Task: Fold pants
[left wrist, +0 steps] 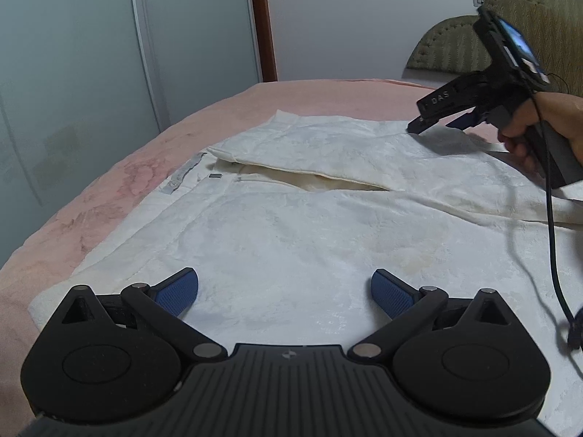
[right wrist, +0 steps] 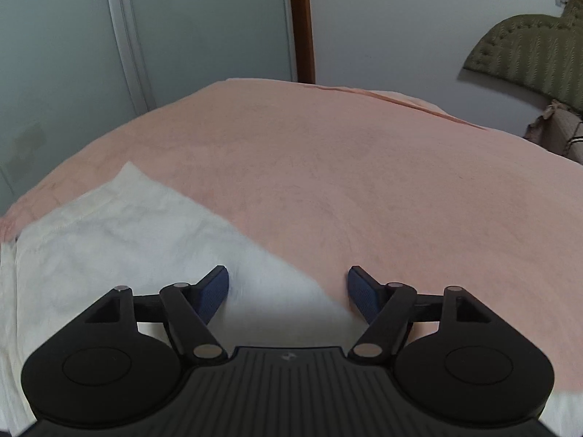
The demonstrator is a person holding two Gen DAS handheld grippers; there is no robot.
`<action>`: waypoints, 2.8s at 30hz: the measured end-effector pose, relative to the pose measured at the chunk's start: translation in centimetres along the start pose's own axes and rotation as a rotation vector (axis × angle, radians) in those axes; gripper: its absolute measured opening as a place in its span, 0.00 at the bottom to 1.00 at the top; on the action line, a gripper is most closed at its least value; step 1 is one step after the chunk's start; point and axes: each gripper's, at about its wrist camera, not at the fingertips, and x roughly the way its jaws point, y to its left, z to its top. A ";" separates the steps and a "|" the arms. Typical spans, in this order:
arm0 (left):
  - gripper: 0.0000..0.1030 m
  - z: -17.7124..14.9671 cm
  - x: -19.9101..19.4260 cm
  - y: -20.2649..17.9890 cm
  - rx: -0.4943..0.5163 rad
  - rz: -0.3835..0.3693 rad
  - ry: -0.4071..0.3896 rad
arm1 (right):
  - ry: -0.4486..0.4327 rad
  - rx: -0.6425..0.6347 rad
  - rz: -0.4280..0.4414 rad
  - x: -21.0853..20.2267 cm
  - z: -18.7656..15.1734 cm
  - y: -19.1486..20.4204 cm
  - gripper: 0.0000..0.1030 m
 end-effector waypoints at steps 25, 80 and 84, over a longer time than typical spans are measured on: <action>0.99 1.7 -3.6 10.9 -0.676 -0.420 -0.110 | -0.239 -0.820 -0.031 -19.4 -17.2 19.7 0.05; 0.25 -3.4 -3.2 14.6 -0.394 -0.201 0.051 | -0.112 -0.434 0.223 -20.3 -25.5 24.1 0.16; 0.33 -3.3 -5.9 14.8 -0.353 -0.087 -0.002 | -0.193 -0.368 0.198 -24.4 -25.9 21.8 0.17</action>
